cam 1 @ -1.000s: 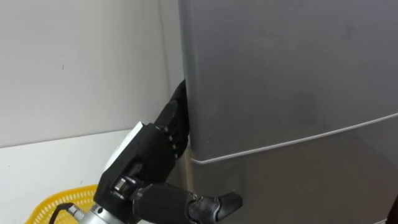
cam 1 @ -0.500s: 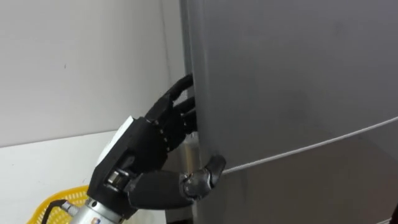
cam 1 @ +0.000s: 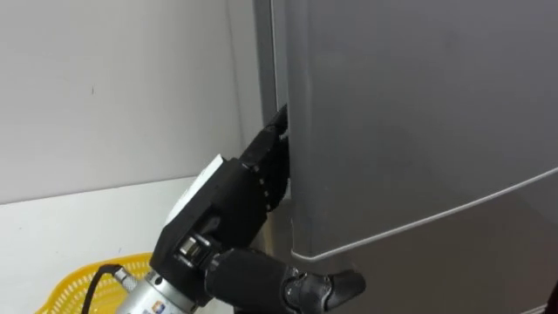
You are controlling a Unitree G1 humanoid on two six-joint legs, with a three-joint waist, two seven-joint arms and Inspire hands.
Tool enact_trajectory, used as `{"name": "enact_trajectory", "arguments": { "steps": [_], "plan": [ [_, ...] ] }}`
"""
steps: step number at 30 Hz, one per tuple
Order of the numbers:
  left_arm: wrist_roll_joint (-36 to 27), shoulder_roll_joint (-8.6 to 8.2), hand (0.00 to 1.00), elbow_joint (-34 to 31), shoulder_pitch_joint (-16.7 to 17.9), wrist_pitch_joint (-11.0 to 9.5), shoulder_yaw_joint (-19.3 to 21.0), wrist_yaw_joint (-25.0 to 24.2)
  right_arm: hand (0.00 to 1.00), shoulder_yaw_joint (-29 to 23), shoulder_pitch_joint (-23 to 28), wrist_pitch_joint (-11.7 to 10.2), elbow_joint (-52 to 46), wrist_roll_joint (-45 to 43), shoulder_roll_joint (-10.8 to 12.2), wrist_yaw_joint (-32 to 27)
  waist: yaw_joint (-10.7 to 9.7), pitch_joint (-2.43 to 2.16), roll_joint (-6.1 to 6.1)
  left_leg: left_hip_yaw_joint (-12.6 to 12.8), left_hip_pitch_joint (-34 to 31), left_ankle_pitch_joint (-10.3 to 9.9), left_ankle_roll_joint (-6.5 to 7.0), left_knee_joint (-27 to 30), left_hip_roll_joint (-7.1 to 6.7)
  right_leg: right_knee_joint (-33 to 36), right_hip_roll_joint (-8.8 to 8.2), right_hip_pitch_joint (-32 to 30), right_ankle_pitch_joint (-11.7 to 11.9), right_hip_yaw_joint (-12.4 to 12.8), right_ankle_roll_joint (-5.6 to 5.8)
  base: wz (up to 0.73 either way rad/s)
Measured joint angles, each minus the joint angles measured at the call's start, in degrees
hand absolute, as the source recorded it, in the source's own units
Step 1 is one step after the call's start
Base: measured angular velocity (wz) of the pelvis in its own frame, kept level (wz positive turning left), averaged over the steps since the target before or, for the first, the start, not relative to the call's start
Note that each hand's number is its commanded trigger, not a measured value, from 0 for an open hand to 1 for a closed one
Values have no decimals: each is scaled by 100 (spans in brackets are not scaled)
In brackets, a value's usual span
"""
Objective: Retrieve from the upper fridge
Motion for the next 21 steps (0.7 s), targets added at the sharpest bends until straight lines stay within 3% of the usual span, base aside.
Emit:
{"name": "enact_trajectory", "arguments": {
  "steps": [11,15,21],
  "plan": [
    [-3,3,0,0,-63,-2,4,-93,0,10,-11,-16,-6,0,-4,-4,-2,-10,-7,15,-46,0,0,3,3,-12,1,-22,0,-4,0,1],
    [-2,4,0,0,-90,-2,5,-97,0,10,-14,-36,-6,0,-36,-5,-10,-37,39,14,-88,0,0,25,3,-12,0,-34,1,-9,-1,1],
    [-30,14,0,1,-115,-5,-31,-96,0,12,-14,-69,-2,0,-71,-4,-81,-14,82,10,-86,0,0,24,2,-10,-4,-20,2,-10,-1,1]
  ]
}}
